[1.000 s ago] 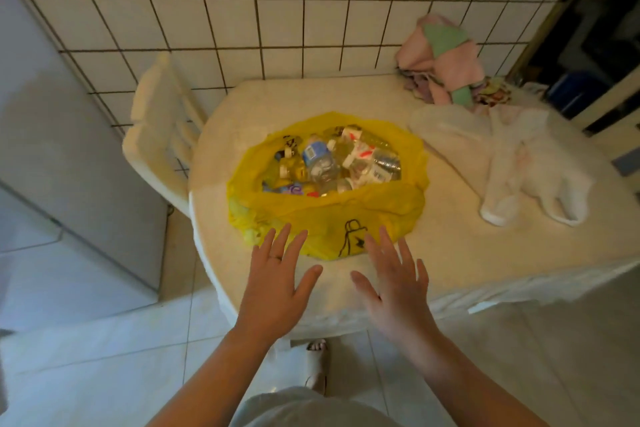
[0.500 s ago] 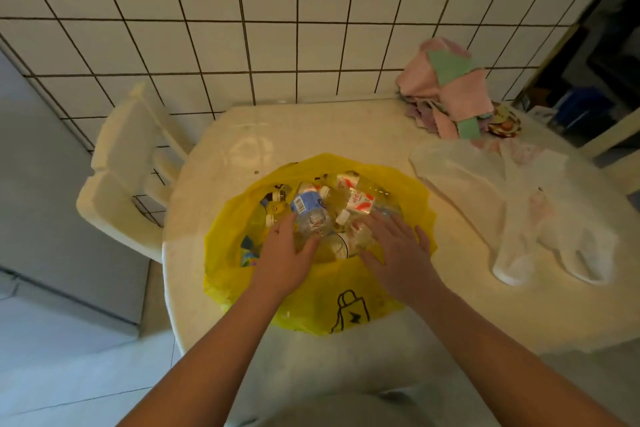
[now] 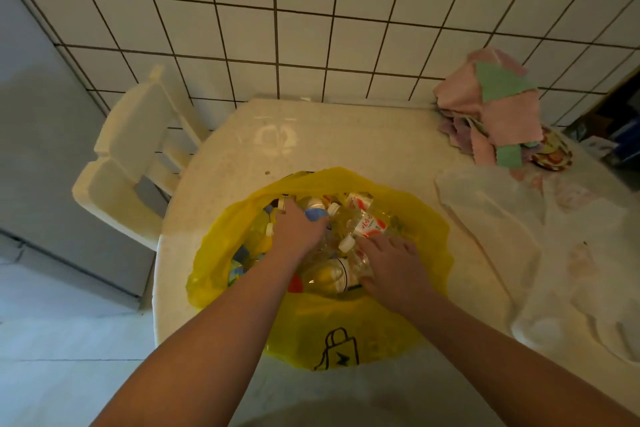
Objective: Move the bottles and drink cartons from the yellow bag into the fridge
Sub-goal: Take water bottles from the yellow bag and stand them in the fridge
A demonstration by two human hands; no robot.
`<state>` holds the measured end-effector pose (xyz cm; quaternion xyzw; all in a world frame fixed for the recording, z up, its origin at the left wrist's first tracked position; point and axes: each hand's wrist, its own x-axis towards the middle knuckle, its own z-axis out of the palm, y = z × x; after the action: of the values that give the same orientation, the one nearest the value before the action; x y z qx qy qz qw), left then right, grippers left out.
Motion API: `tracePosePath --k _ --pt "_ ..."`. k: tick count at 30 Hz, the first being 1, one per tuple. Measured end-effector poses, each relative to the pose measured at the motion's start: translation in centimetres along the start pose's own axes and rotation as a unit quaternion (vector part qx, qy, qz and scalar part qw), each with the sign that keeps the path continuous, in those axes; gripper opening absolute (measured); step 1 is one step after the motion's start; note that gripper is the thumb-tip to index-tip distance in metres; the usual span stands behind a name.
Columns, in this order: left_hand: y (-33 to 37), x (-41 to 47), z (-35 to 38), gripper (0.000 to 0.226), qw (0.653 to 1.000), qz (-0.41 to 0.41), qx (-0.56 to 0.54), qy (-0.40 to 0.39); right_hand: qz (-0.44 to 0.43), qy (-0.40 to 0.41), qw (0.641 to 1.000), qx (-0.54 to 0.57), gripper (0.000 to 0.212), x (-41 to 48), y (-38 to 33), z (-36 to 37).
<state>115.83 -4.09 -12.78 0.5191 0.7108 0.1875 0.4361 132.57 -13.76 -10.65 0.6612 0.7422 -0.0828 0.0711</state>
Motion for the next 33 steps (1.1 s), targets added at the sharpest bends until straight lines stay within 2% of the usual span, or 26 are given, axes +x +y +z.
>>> tracePosePath --k 5,11,23,27,28,31,33 --pt "0.1 0.6 1.2 0.104 0.998 -0.040 -0.054 0.004 0.042 0.017 0.999 -0.013 0.069 0.5 -1.1 0.9" --pt "0.0 0.5 1.0 0.103 0.995 -0.044 -0.091 0.009 0.048 0.007 0.998 0.041 0.070 1.0 -0.8 1.3" --pt "-1.3 -2.6 -2.3 0.111 0.966 -0.121 -0.224 -0.037 0.028 0.090 0.965 0.246 0.076 -2.0 2.0 -0.1" --pt "-1.6 -5.3 -3.9 0.097 0.949 -0.131 -0.278 -0.070 0.018 0.148 0.941 0.304 0.079 -3.5 2.3 -1.4" --pt "-1.7 -6.0 -4.2 0.090 0.944 -0.131 -0.291 -0.082 0.013 0.163 0.931 0.327 0.079 -3.7 2.3 -1.9" --pt "-2.2 -8.3 -4.8 0.047 0.930 -0.117 -0.333 -0.103 -0.002 0.202 0.896 0.396 0.077 -4.2 2.3 -3.4" --pt "-2.5 -9.9 -5.0 0.038 0.917 -0.102 -0.368 -0.110 -0.004 0.224 0.868 0.443 0.076 -4.4 2.1 -4.4"
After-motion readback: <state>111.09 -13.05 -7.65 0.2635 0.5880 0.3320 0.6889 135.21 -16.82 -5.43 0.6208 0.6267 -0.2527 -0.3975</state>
